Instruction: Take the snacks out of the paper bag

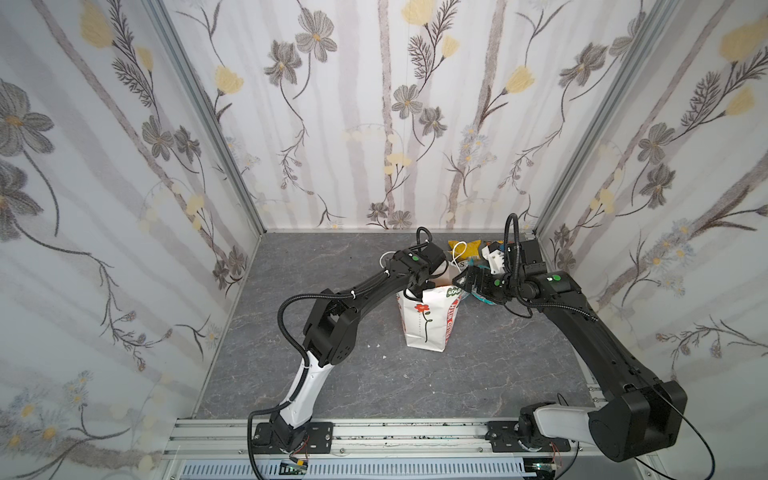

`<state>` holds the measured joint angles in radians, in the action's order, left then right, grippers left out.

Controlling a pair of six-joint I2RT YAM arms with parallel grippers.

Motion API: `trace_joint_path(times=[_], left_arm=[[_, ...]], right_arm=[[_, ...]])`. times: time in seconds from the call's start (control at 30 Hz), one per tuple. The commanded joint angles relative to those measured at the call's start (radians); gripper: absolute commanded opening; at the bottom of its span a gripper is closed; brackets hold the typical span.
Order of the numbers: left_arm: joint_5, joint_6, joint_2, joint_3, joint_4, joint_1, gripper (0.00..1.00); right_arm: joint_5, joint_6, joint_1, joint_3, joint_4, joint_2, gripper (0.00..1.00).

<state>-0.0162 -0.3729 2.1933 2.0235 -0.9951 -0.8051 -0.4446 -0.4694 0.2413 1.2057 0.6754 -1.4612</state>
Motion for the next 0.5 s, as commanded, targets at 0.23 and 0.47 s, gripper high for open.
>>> trace_joint_path(times=[0.23,0.47], left_arm=[[-0.040,0.009,-0.064,0.125,-0.054,0.009,0.00],[-0.059,0.014,-0.085,0.203,-0.076,0.016,0.00]], right_arm=[[0.010,0.016,0.003,-0.005,-0.019,-0.020,0.99],[0.003,0.015,0.003,0.001,-0.020,-0.015,0.99]])
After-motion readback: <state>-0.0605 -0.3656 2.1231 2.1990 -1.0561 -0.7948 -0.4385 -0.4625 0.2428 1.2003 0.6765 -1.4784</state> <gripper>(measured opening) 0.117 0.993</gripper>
